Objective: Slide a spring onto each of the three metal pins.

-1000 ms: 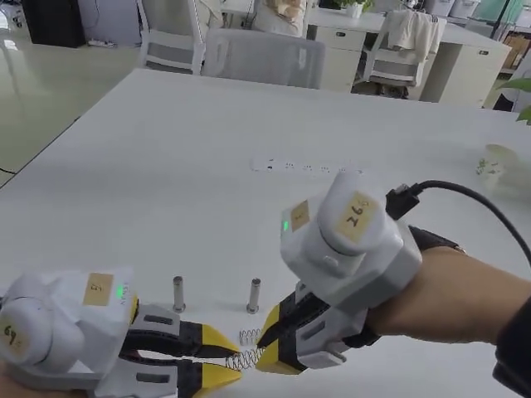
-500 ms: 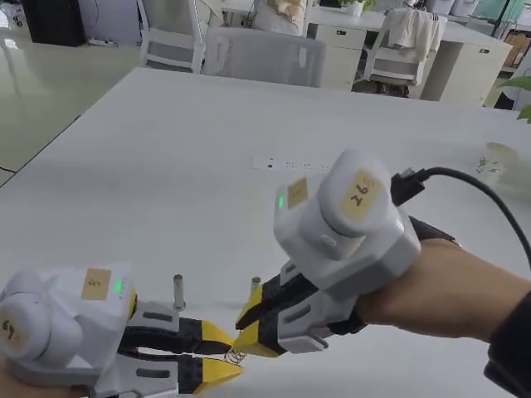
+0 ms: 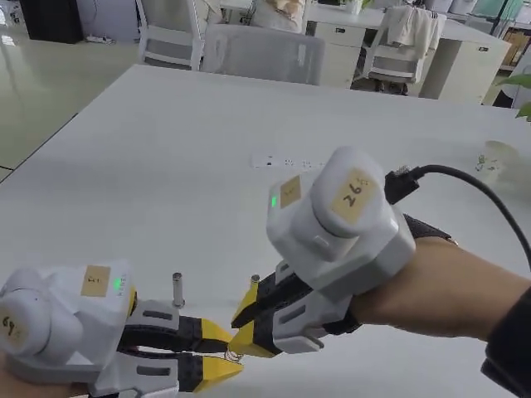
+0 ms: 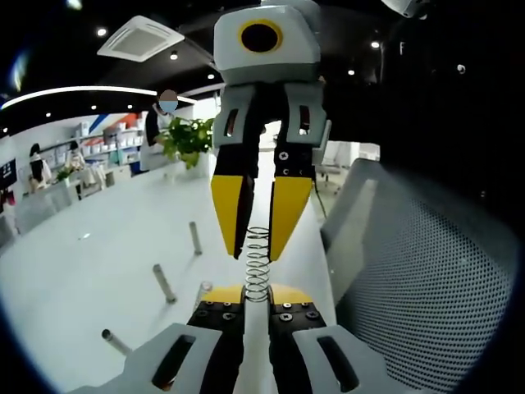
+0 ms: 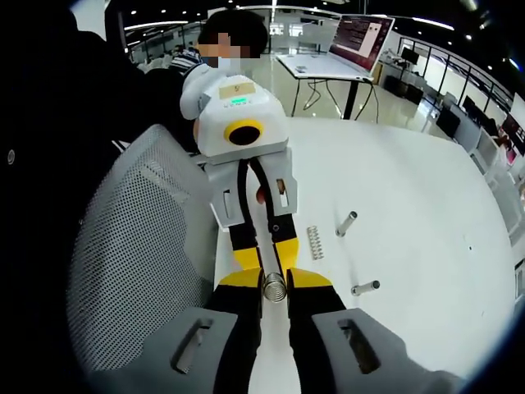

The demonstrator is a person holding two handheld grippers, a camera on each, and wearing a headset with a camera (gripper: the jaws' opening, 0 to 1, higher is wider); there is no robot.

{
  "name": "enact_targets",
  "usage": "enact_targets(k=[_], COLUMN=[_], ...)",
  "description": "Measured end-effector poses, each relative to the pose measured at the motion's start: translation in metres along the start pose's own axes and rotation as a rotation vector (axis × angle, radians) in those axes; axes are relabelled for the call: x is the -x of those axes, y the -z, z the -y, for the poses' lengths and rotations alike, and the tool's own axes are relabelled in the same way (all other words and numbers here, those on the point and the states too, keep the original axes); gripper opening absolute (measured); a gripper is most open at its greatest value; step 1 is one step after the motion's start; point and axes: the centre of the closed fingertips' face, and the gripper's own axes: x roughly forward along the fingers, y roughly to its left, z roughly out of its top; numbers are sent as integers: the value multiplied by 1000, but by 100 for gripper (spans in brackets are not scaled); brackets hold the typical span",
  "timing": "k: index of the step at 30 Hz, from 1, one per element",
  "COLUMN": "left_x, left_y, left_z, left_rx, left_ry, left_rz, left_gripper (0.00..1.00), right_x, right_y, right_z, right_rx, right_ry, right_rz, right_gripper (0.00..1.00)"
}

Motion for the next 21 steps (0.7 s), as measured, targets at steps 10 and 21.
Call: enact_targets(k=[10, 21], left_x=[1, -3], left_y=[-2, 5], left_z=[0, 3], left_rx=[-1, -19], left_ry=[-1, 13], left_rz=[3, -49], left_gripper=[2, 2], right_x=[-7, -14], right_y=[14, 22], right_z=[-3, -5], right_rx=[-7, -6], right_ry=[-15, -34], right_rz=[-76, -135], right_gripper=[12, 10])
